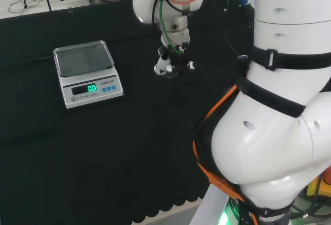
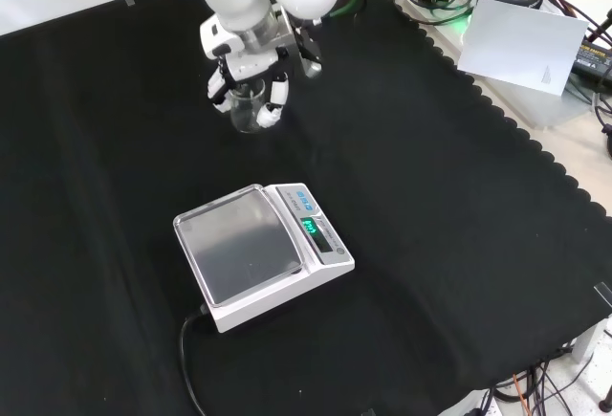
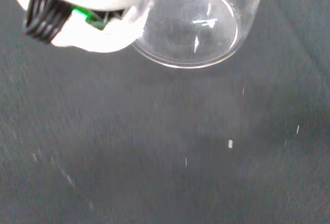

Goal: Put the beaker on the electronic balance.

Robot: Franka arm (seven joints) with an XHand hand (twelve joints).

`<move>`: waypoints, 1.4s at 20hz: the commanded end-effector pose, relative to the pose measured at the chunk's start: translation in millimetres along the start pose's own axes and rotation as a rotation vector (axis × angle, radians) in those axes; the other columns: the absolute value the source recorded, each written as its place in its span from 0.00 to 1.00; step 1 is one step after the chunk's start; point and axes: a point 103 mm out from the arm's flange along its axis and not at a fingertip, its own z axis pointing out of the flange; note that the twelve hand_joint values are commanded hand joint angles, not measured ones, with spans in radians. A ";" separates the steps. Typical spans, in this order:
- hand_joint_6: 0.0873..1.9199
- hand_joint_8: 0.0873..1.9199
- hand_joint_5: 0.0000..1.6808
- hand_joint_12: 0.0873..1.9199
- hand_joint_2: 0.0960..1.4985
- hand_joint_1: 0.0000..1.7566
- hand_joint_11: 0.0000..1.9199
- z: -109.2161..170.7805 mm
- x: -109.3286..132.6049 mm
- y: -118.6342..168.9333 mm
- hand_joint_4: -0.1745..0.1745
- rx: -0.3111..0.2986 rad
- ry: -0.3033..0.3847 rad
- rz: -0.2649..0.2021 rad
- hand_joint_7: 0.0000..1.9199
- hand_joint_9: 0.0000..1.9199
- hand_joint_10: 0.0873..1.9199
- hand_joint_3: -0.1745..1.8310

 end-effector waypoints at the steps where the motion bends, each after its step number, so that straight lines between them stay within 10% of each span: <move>1: 0.63 0.69 0.57 0.40 0.45 0.70 0.65 -48.6 5.2 -11.9 0.57 -0.065 -0.006 -0.024 0.51 0.63 0.58 0.51; 8: 0.63 0.69 0.57 0.40 0.45 0.70 0.65 -88.6 47.7 -10.7 0.56 -0.096 -0.003 -0.127 0.51 0.63 0.59 0.51; 19: 0.62 0.69 0.58 0.41 0.43 0.70 0.65 -167.0 253.3 4.1 0.55 -0.138 -0.053 -0.347 0.52 0.63 0.59 0.53; 28: 0.62 0.68 0.58 0.41 0.42 0.70 0.65 -143.5 329.1 26.3 0.55 -0.070 -0.074 -0.410 0.52 0.63 0.59 0.54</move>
